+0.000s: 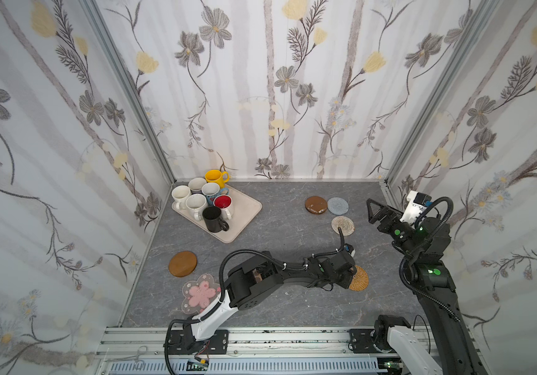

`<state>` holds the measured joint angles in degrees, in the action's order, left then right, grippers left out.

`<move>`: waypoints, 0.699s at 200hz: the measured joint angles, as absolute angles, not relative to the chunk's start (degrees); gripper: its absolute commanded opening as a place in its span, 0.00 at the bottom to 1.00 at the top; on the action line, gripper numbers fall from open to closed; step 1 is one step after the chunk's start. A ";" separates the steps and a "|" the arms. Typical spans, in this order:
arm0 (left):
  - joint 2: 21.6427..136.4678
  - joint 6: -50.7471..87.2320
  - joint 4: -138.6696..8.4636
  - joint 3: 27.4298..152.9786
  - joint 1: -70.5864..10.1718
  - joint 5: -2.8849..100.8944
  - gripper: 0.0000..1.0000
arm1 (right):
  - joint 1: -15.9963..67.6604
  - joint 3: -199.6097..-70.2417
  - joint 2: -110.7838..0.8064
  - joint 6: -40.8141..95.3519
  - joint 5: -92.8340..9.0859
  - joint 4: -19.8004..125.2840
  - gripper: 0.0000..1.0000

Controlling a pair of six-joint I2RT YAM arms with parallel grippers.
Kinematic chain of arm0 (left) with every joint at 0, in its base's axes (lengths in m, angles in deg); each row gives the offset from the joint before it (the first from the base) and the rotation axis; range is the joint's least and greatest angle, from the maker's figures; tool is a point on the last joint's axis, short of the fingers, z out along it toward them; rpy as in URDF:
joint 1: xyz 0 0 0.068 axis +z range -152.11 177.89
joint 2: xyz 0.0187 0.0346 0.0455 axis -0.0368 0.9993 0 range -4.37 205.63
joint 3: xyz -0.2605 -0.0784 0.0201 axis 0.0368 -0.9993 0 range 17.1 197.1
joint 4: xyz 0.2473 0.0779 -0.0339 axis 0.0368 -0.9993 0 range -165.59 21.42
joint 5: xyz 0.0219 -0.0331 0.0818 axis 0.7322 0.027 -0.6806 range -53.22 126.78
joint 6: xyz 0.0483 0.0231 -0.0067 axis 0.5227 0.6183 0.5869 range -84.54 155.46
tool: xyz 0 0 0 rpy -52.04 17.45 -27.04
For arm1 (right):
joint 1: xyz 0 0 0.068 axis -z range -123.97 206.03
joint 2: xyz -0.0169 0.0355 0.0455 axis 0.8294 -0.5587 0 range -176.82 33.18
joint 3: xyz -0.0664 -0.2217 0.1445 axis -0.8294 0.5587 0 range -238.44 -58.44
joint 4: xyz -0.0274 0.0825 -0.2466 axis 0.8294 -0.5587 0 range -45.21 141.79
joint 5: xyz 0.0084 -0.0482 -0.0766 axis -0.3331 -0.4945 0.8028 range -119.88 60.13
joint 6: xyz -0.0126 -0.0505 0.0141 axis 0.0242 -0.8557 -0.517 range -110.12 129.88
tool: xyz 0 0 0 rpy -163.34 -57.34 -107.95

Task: Place cups on coasters
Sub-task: Move the coaster to the top-center of the table.

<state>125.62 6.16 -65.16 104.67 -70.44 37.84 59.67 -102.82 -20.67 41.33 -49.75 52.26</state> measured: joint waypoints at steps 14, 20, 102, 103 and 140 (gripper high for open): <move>125.25 5.55 -65.19 104.17 -69.64 36.94 0.10 | 59.67 -102.64 -20.67 41.35 -50.13 52.39 1.00; 125.05 5.35 -65.19 103.88 -69.26 36.74 0.10 | 59.63 -102.55 -20.67 41.35 -50.23 52.39 1.00; 120.24 3.96 -65.08 96.80 -61.50 32.61 0.13 | 59.48 -99.25 -21.02 42.42 -52.14 55.43 1.00; 120.18 3.96 -65.08 96.74 -61.33 32.52 0.13 | 59.48 -99.17 -21.02 42.44 -52.16 55.45 1.00; 119.54 4.02 -65.25 95.99 -57.24 31.69 0.14 | 57.71 -96.61 -22.92 43.97 -52.68 59.95 1.00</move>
